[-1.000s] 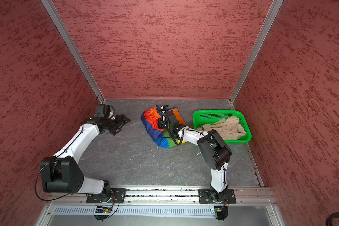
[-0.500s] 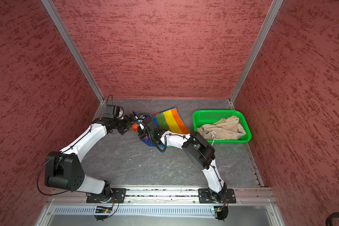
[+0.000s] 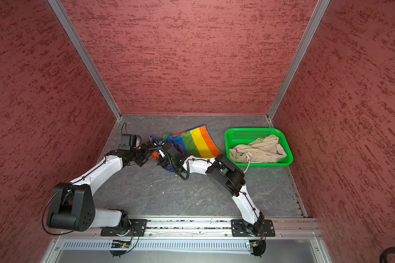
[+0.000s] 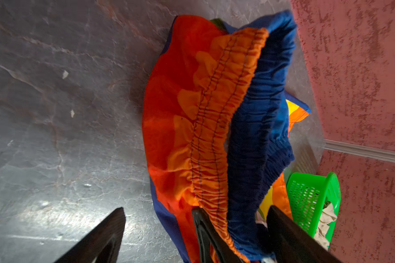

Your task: Fold and stack the shorts

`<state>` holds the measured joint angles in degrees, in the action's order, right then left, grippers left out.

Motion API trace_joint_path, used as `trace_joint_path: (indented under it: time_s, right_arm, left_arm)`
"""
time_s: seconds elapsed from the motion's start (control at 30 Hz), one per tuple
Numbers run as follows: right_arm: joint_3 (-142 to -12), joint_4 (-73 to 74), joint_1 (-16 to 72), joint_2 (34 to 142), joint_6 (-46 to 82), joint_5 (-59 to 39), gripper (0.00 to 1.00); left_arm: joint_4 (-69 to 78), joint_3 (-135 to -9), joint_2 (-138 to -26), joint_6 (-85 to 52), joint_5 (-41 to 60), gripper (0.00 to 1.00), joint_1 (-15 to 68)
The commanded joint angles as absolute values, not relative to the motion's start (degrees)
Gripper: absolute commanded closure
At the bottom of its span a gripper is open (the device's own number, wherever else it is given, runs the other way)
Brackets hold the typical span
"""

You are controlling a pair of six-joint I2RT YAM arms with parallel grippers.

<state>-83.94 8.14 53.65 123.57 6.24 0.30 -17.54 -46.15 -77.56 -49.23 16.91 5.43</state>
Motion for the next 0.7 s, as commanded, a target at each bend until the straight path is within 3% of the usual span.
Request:
trace_joint_path:
  time_s: [0.0,0.3,0.67]
  right_arm:
    - [-84.1,9.9,54.4,123.1,6.9,-0.1,0.83]
    - [-78.0,19.1,54.4,119.6,8.4,-3.0,0.85]
    - [-73.9,22.8,56.8,116.0,-1.9,0.9,0.87]
  left_arm:
    - [-4.5,-41.6,-74.8,-54.4,18.5,0.01,4.9]
    - [2.3,-38.6,-73.7,-56.4,20.6,0.0,3.1]
    - [-11.7,-50.7,-85.3,-51.2,24.3,0.0,3.4]
